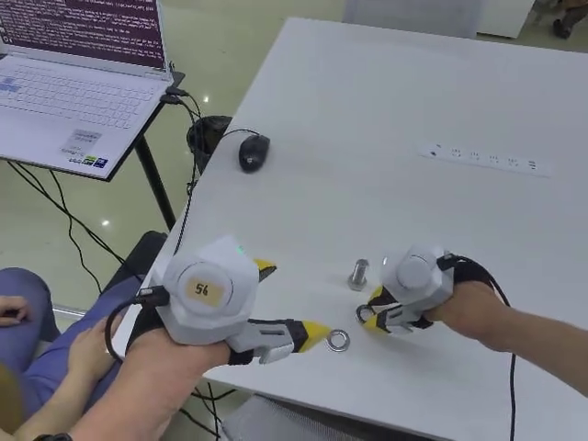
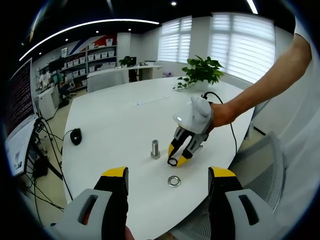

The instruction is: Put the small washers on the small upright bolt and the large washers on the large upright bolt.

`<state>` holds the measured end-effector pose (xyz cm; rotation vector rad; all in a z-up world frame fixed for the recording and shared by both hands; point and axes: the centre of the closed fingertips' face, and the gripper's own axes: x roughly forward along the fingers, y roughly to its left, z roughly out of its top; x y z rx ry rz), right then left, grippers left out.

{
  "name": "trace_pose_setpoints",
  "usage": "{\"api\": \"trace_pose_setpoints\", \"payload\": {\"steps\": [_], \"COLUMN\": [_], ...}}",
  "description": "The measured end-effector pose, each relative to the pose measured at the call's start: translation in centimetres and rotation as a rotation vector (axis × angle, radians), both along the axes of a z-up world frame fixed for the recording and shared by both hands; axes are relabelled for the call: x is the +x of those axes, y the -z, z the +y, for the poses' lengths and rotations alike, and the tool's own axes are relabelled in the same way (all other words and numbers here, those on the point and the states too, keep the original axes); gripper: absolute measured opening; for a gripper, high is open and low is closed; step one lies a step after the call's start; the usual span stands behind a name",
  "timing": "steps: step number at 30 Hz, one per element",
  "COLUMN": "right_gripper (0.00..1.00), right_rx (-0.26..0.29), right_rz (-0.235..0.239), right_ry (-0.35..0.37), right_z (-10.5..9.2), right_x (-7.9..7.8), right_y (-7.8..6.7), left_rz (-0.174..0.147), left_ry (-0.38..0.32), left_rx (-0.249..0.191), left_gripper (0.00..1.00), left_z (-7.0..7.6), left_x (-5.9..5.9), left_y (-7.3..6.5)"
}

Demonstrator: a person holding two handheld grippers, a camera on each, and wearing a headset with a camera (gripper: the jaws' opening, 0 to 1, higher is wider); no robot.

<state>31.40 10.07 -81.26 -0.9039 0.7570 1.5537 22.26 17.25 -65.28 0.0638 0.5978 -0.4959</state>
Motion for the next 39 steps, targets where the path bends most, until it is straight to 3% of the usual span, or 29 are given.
{"api": "trace_pose_setpoints", "payload": {"steps": [6, 14, 22, 26, 39], "right_gripper": [0.23, 0.23, 0.23, 0.23, 0.23], "right_rx": [0.029, 0.096, 0.139, 0.143, 0.079], "right_rz": [-0.011, -0.067, -0.113, -0.118, -0.103], "right_ry": [0.034, 0.093, 0.095, 0.08, 0.048], "right_z": [-0.3, -0.5, 1.0, 2.1, 3.4], "right_x": [0.2, 2.4, 4.4, 4.6, 5.0], "right_y": [-1.3, -4.6, -7.4, -7.6, -6.0], "left_rz": [-0.004, -0.003, -0.004, -0.006, -0.001], "left_ry": [0.002, 0.003, 0.02, 0.022, 0.003], "left_rx": [-0.001, -0.002, -0.004, -0.008, -0.009], "left_gripper": [0.64, 0.64, 0.64, 0.64, 0.64], "left_z": [0.0, 0.1, -0.6, -0.8, 0.0], "left_x": [0.2, 0.4, 0.7, 0.8, 0.7], "left_y": [-0.2, -0.1, -0.1, -0.2, 0.0]}}
